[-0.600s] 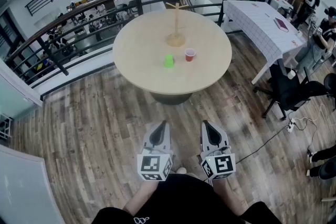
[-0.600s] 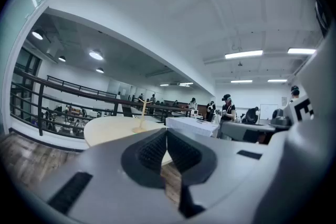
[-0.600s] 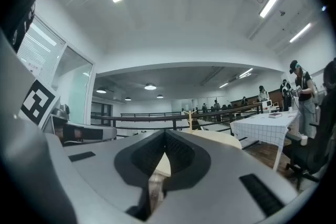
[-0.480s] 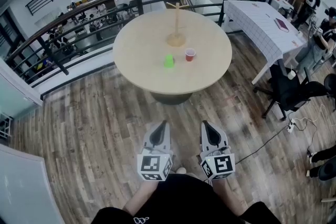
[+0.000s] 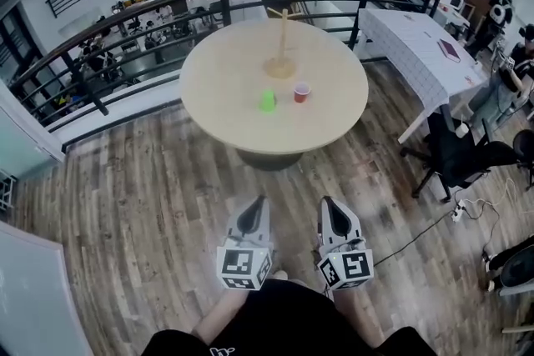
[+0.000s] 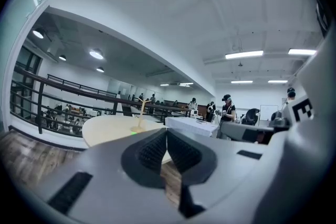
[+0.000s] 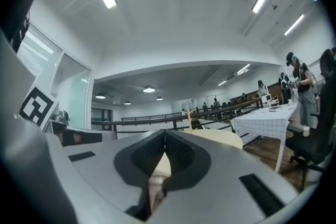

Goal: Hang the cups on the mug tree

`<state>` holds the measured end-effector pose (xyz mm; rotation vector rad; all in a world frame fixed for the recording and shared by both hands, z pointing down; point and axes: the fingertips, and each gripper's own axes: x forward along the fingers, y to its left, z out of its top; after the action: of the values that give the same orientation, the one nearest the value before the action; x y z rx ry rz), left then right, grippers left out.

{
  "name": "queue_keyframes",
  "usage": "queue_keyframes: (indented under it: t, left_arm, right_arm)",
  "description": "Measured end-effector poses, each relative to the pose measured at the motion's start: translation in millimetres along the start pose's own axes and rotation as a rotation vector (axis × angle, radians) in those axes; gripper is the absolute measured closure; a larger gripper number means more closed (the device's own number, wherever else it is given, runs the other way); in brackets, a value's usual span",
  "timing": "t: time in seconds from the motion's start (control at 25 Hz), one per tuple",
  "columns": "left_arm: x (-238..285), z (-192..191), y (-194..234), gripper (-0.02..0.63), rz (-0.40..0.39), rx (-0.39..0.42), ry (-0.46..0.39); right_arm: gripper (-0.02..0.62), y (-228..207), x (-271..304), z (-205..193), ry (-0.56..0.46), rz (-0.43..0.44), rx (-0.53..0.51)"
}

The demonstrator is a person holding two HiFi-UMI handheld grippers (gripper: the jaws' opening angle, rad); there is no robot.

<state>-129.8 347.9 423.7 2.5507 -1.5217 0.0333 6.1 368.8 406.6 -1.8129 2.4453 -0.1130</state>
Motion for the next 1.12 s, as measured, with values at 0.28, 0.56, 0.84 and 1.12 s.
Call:
queue_keyframes:
  t: [0.28,0.56,0.84,1.12]
  left_arm:
    - [0.0,-8.9,6.1,0.594,0.046,-0.04,0.004]
    - [3.3,0.5,45.6,0.594,0.128,-0.07,0.026]
    - [89.0,8.1,105.9,0.593,0.148,-0.098,0.063]
    - [209.7,-0.1,104.9,0.593,0.133,-0.052,0.076]
  right_arm:
    - [0.586,5.3,5.6,-16.0,0.056,0.053,-0.006]
    - [0.586,21.4,41.6,-18.4,0.102,0.109,0.016]
    - [0.586,-11.6,141.0,-20.2,0.123,0.084,0.021]
    - [0.586,-117.9,220.7,-21.8,0.071,0.03,0.027]
